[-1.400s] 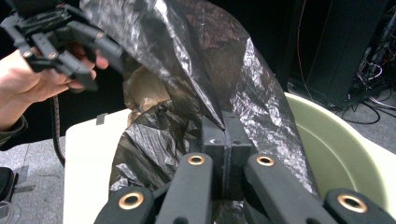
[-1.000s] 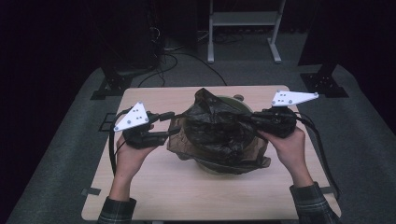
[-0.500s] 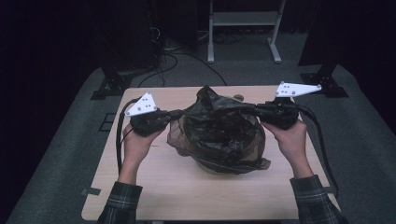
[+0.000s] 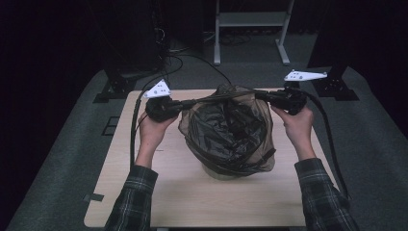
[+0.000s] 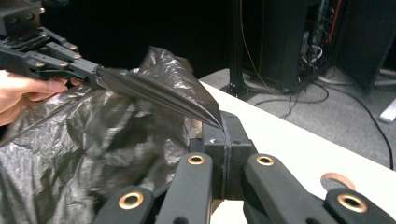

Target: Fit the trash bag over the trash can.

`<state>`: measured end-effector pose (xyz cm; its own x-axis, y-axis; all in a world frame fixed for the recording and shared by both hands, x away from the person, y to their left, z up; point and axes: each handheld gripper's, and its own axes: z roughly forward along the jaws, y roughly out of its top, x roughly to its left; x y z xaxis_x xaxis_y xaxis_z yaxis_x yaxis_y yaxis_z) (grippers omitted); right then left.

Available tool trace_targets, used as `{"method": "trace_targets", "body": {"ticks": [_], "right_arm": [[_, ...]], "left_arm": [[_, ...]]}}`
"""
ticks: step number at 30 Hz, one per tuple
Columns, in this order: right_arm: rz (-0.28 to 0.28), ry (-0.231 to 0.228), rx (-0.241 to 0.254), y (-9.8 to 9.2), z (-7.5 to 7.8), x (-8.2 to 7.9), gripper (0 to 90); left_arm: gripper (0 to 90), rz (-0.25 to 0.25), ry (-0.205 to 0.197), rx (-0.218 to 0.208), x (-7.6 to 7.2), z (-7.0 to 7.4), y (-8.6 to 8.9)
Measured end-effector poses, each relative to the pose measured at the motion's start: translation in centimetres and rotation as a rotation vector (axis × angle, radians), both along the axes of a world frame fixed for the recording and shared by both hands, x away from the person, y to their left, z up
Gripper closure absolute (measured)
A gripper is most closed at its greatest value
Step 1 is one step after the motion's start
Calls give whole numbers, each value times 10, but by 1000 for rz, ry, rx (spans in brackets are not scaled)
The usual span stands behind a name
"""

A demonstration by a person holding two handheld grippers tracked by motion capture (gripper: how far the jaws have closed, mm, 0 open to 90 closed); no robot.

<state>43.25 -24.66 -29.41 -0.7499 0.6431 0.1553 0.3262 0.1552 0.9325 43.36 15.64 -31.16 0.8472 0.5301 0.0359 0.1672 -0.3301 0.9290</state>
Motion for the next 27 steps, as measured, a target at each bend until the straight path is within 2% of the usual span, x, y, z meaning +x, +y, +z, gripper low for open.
{"method": "trace_targets", "body": {"ticks": [7,10,12,18,24,27], "right_arm": [[-54,60,-19,1,-19,25,900],[-69,88,-29,3,-27,35,900],[-80,105,-53,5,-33,40,900],[-87,165,-106,9,-57,45,900],[-74,203,-106,10,-82,38,900],[-71,217,-98,9,-92,33,900]], "left_arm": [[892,43,45,3,23,-10,-3],[892,56,82,10,31,-20,-4],[892,55,109,14,35,-28,-5],[891,47,167,27,36,-52,-4],[890,32,203,66,28,-76,-4],[887,27,213,60,23,-86,-3]]}}
